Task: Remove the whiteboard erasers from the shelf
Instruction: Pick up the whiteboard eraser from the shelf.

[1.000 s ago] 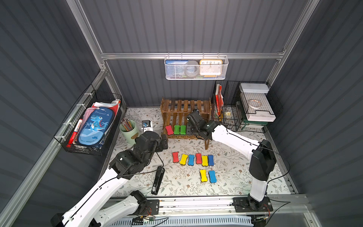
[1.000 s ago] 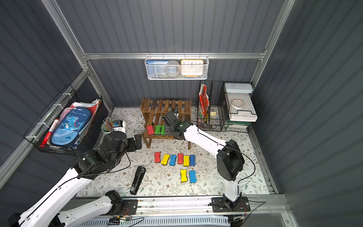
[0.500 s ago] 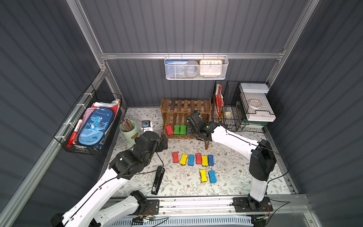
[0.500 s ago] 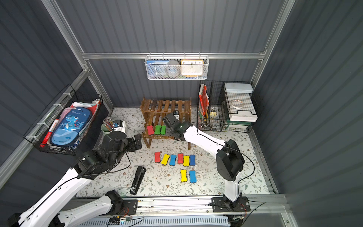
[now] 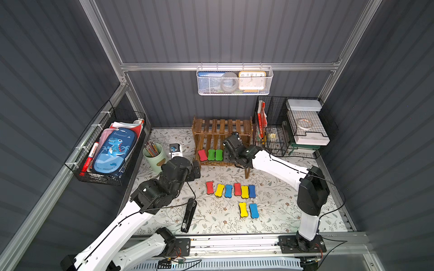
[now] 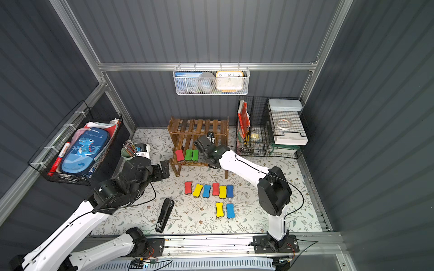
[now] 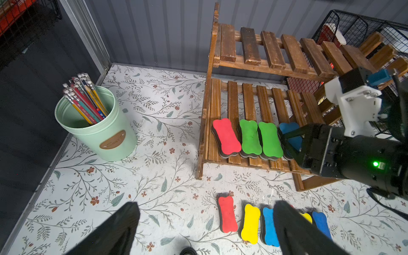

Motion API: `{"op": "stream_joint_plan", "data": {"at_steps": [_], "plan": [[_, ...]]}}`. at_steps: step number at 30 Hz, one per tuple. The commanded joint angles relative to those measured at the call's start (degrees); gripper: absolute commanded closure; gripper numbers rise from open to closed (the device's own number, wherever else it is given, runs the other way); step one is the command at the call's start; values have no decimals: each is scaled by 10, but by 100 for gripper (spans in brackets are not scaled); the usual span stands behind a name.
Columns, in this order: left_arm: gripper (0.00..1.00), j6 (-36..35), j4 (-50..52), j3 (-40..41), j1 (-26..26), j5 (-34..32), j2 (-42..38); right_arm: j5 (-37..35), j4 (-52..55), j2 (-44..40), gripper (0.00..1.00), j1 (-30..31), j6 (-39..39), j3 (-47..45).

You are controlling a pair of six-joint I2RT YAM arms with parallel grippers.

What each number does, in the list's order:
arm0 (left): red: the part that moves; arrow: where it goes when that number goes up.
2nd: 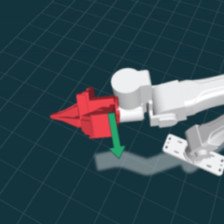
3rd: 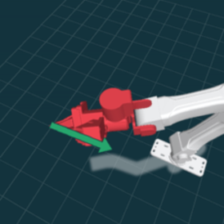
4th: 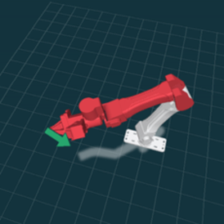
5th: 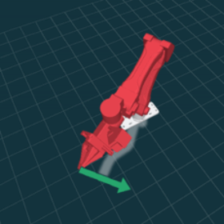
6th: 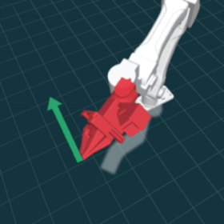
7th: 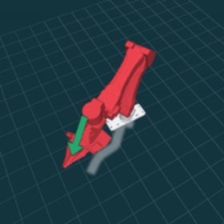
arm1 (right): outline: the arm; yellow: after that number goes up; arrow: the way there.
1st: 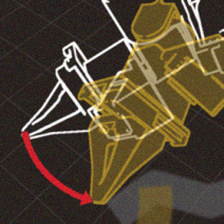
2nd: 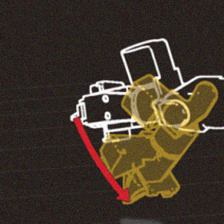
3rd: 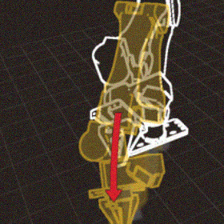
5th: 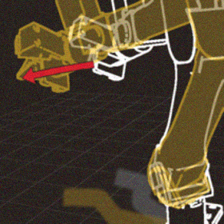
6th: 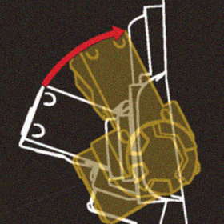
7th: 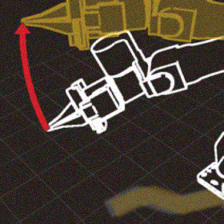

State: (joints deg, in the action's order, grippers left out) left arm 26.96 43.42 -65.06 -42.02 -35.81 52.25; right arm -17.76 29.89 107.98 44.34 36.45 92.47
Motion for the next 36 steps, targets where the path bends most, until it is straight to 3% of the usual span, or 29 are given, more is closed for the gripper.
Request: {"op": "stream_joint_plan", "data": {"at_steps": [1,23,36], "plan": [[1,6,10,0,2,1,2,-18,25,8,50,-2,1,9],[1,7,-4,12,2,11,10,-15,-25,-28,39,-2,-45,-6],[1,5,-3,10,2,7,10,-5,1,-1,48,-5,-33,2]]}}
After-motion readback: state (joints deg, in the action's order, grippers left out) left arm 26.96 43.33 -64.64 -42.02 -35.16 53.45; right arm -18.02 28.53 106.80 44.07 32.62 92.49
